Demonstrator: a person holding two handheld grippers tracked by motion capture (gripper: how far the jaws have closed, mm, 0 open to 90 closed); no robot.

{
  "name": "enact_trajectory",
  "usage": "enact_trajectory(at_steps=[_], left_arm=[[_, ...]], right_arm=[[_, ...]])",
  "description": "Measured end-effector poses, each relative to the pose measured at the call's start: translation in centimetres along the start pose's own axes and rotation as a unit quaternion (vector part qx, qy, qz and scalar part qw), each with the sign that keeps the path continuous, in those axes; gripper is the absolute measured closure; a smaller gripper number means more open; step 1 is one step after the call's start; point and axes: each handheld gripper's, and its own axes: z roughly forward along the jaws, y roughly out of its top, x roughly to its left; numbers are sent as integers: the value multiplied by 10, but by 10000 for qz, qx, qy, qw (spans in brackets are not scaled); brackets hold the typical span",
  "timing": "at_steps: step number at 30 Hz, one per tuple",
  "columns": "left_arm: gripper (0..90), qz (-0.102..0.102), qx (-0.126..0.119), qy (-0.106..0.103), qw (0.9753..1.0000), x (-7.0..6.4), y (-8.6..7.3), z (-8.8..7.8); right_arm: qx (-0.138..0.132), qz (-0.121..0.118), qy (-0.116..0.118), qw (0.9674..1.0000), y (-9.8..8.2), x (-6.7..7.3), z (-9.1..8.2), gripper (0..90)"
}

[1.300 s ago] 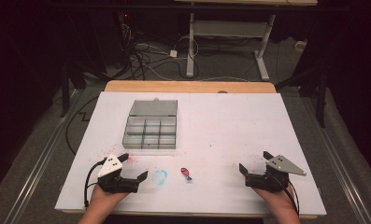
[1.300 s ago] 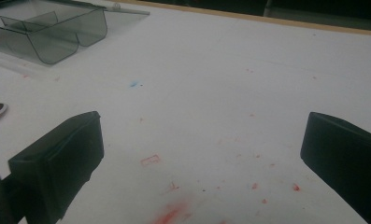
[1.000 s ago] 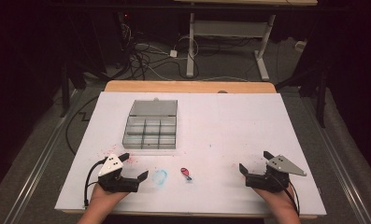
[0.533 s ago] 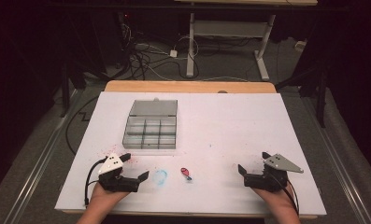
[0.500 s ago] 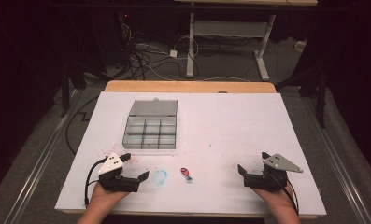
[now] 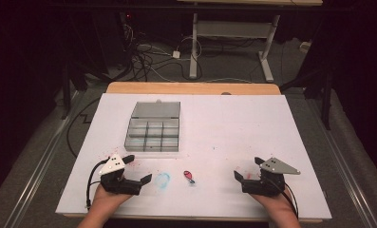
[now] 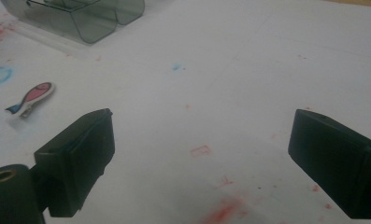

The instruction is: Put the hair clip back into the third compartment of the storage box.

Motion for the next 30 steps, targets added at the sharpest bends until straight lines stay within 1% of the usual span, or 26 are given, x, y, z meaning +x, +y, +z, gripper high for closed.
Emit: enact_trajectory(at_steps=[2,5,9,11,14,17,19,23,27,30], left_arm=[[0,25,-28,-91,10000,0,-1,1],[0,114,87,-189,9997,-2,-3,4],[0,220,140,-171,9995,-4,-3,6],[0,213,144,-165,9995,-4,-3,6],[0,222,150,-177,9995,-4,-3,7],[0,229,150,-185,9995,-4,-3,7],[0,233,154,-197,9994,-4,-3,7],[0,224,158,-215,9994,-4,-3,7],[0,248,176,-218,9993,-4,-3,7],[0,280,183,-214,9992,-5,-3,7]], right_arm=[[10,11,132,9999,1,4,1,128],[40,-29,275,9996,2,10,4,170],[78,-63,442,9990,3,19,7,229],[116,-72,542,9984,4,24,9,284],[169,-54,653,9977,5,31,13,339],[247,-42,790,9966,6,40,18,406],[304,-13,905,9954,7,47,21,446],[382,-32,1116,9930,10,63,31,520],[453,-167,1247,9910,13,78,41,615],[561,-284,1341,9890,16,88,48,685]])
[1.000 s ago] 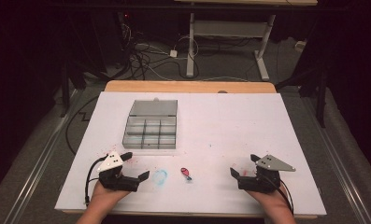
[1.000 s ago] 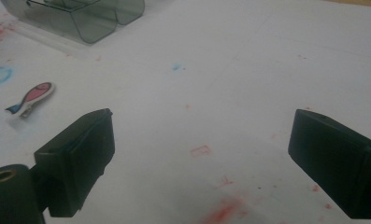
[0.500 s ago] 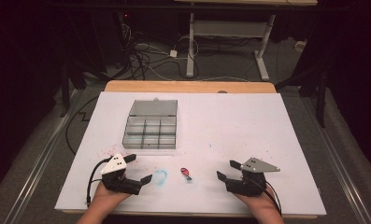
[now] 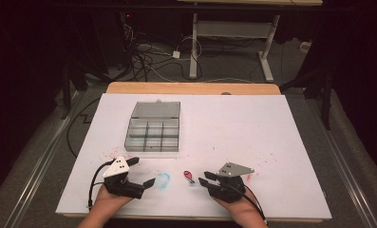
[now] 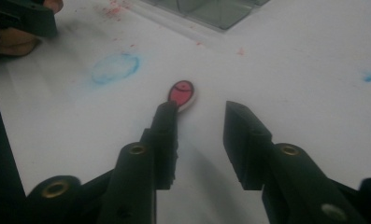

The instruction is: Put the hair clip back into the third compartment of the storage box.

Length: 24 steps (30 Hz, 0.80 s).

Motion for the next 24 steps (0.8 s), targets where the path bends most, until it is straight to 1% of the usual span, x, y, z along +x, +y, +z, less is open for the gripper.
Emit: enact_trajectory(at_steps=[2,4,5,8,10,12,13,14,15,17,18,23,24], left_arm=[[0,17,6,2,10000,0,0,0],[0,22,7,1,10000,0,0,0],[0,26,7,-1,10000,0,0,0],[0,30,8,-10,10000,0,0,0],[0,30,11,-17,10000,0,0,0],[0,29,13,-27,10000,0,0,0],[0,31,14,-31,10000,0,0,0],[0,33,15,-34,10000,0,0,0],[0,35,11,-36,10000,0,0,0],[0,39,3,-38,10000,-1,0,0],[0,43,5,-39,10000,-1,0,0],[0,48,7,-49,10000,-1,0,0],[0,51,8,-49,10000,-1,0,0]], right_arm=[[69,-46,-8,10000,3,3,5,688],[105,36,2,9999,6,5,10,677],[118,35,4,9999,7,6,13,660],[98,137,36,9999,13,9,20,584],[108,138,19,9998,17,11,25,516],[177,139,13,9997,20,12,32,496],[231,158,13,9996,21,12,35,496],[299,124,-45,9995,22,12,39,496],[393,72,-111,9991,23,12,43,508],[535,-3,-168,9984,22,12,48,535],[575,0,-198,9981,22,12,49,546],[578,-113,-239,9980,20,14,48,654],[591,-184,-244,9978,20,15,48,668]])
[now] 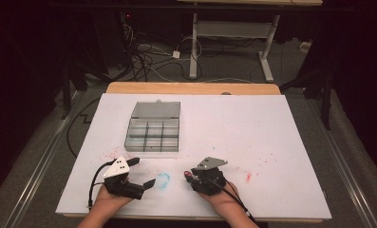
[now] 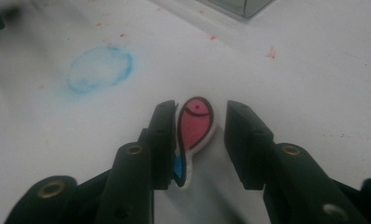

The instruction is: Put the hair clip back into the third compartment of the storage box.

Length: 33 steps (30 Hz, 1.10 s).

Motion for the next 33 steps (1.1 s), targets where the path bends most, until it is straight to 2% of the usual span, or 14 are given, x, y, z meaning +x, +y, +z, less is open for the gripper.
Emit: enact_trajectory(at_steps=[3,6,11,19,24,30,33], left_arm=[[0,-1,2,-1,10000,0,0,0],[0,-8,5,-6,10000,0,0,0],[0,-10,7,-10,10000,0,0,0],[0,-19,-2,-28,10000,1,0,0],[0,-106,-89,-15,9999,2,0,-1],[0,-292,-299,49,9991,6,1,-8],[5,-296,-319,158,9989,8,1,-11]], right_arm=[[22,-88,36,10000,-1,1,0,698],[45,-124,50,9999,-1,0,-2,780],[47,-154,237,9996,-1,0,-4,828],[-105,-241,280,9993,4,2,-9,834],[-155,-268,504,9982,15,6,-2,834],[-112,-493,873,9949,35,31,25,833],[-39,-624,1075,9922,42,47,36,833]])
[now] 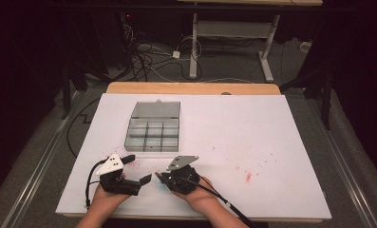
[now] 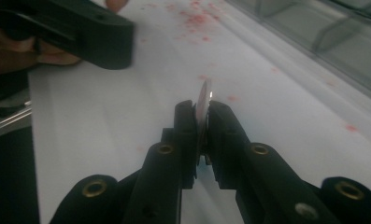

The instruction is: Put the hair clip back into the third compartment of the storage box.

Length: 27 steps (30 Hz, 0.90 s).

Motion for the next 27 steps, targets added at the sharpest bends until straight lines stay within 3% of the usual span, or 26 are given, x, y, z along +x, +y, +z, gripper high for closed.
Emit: enact_trajectory(at_steps=[4,7,10,14,20,24,27], left_arm=[[20,24,-51,80,10000,2,1,-4],[39,-17,-33,97,9999,3,0,-4],[41,-84,28,98,9999,5,0,-3],[86,-139,91,117,9998,7,0,-2],[159,-155,234,58,9996,6,0,3],[192,-180,256,57,9995,4,5,6],[233,-162,339,192,9991,2,8,10]], right_arm=[[190,-218,32,9996,5,9,14,832],[295,-201,-35,9994,3,7,20,811],[238,-66,108,9996,2,4,20,606],[52,53,30,10000,2,-2,8,508],[-212,335,-475,9981,-18,-29,-27,370],[-365,570,-949,9932,-38,-47,-54,233],[-474,747,-1270,9880,-52,-55,-74,149]])
